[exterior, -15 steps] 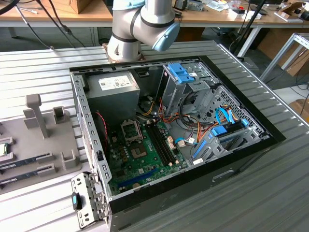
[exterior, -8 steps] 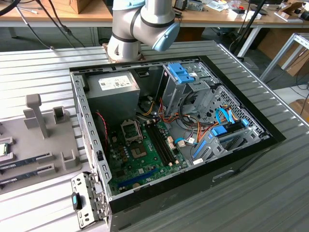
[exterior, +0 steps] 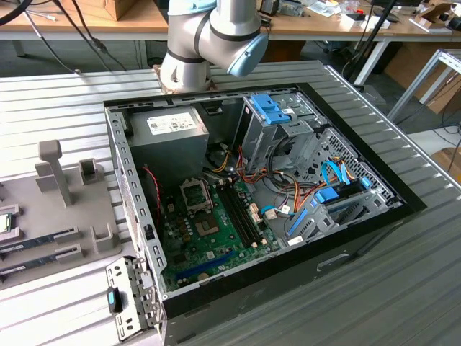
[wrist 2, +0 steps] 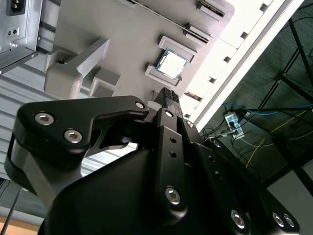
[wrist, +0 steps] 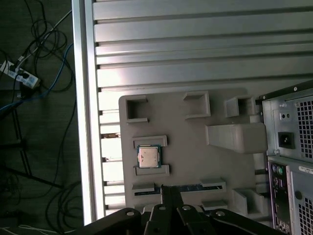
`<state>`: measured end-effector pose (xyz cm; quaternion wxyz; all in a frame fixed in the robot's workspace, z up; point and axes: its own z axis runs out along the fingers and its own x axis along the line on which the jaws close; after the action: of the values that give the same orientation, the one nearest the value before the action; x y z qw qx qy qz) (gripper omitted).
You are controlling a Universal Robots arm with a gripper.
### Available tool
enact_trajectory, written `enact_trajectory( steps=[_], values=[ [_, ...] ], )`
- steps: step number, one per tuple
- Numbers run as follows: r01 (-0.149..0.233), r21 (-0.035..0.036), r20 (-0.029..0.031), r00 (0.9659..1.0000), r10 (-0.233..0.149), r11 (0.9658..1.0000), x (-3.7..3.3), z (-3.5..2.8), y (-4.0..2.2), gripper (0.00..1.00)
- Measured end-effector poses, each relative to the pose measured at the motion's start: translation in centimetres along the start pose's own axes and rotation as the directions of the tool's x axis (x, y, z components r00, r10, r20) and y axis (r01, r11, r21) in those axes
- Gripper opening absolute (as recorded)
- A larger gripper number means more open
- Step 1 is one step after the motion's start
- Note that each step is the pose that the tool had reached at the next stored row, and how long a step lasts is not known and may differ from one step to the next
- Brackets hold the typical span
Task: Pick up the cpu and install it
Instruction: 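Reach for the cpu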
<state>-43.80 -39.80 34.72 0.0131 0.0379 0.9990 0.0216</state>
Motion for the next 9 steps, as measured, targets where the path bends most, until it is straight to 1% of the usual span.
enact_trajectory(
  steps=[9],
  values=[
    [0.0,0.0,0.0,1.0,0.0,1.0,0.0,0.17,-0.01,0.11]
  ],
)
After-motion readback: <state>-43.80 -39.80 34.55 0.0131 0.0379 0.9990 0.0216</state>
